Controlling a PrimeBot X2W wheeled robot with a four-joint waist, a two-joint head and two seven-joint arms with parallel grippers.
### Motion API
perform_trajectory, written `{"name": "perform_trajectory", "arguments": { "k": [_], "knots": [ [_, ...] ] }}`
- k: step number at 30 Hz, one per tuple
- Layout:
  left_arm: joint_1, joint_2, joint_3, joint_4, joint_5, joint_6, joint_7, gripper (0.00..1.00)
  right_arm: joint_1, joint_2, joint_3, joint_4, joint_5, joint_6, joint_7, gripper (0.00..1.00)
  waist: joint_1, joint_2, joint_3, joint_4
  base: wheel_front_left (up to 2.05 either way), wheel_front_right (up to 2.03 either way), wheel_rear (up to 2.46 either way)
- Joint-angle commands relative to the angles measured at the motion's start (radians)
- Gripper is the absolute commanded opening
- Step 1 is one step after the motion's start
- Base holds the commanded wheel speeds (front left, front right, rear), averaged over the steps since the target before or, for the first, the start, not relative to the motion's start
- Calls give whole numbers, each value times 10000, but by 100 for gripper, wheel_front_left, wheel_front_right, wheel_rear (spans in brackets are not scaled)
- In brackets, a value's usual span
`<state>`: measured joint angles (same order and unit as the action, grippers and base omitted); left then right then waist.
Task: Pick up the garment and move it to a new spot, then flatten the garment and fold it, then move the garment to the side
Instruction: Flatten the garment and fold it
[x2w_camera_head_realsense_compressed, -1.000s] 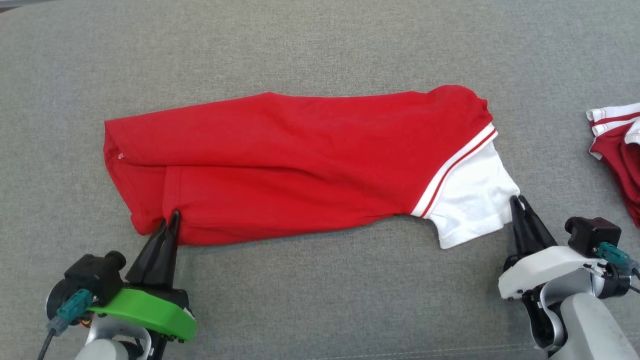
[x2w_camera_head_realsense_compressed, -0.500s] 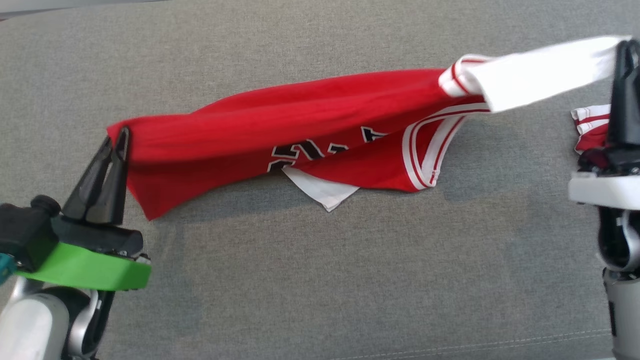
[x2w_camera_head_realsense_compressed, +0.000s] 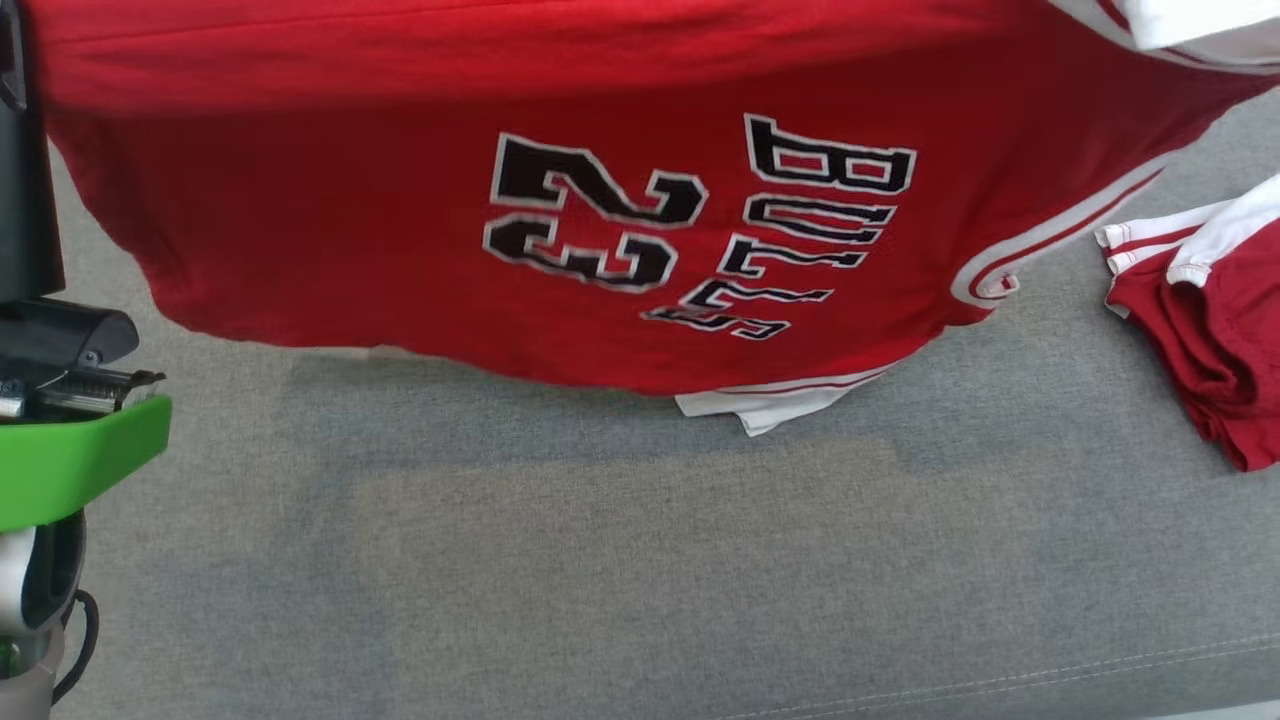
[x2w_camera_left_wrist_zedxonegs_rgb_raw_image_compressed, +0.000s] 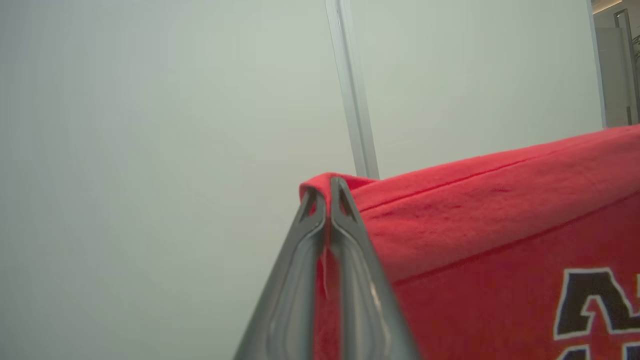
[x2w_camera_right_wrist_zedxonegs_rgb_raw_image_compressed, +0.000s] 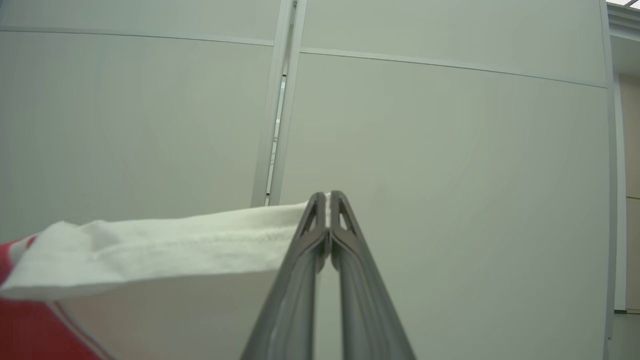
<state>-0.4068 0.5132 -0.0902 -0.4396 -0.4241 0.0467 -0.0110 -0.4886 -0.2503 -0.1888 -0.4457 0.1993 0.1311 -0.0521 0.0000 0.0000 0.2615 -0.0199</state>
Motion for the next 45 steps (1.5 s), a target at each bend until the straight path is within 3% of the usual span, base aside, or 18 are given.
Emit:
{"name": "perform_trajectory", "arguments": {
  "k": [1,8,12,17,23,28,35,39,45],
  "knots": [
    [-170,43,43,-38,-2,80,61,0,33,29,63,-17,109,-7,156,0,0,0,-57,-88,0,0,0],
    [-530,-114,-102,198,-33,109,-4,0,-105,92,374,440,369,-6,341,0,0,0,129,-213,0,0,0],
    [-1313,-217,-213,742,-150,-103,-191,0,-867,-181,699,1126,673,-7,312,0,0,0,501,-218,0,0,0],
    [-3369,-463,-556,2142,-252,-611,-533,0,-2873,-725,1288,2585,932,-6,191,0,0,0,1166,-130,0,0,0],
    [-6401,-901,-1081,4893,-28,-1171,-1052,0,-6159,-935,2082,5056,1023,-6,-397,0,0,0,1749,2,0,0,0],
    [-8448,-1254,-1245,7385,229,-1309,-1777,0,-8866,-395,2425,7480,985,-6,-1497,0,0,0,1831,10,0,0,0],
    [-9906,-1489,-1299,9826,310,-1395,-2228,0,-10880,628,2077,9998,1067,-6,-2093,0,0,0,1846,-88,0,0,0],
    [-10165,-1689,-1438,11174,139,-1519,-2346,0,-10958,958,2220,11078,983,-6,-2123,0,0,0,1937,-148,0,0,0],
    [-9426,-2096,-1677,13174,-598,-1737,-2293,0,-9671,1160,2344,12272,1126,-6,-2131,0,0,0,2102,-194,0,0,0]
  ]
}}
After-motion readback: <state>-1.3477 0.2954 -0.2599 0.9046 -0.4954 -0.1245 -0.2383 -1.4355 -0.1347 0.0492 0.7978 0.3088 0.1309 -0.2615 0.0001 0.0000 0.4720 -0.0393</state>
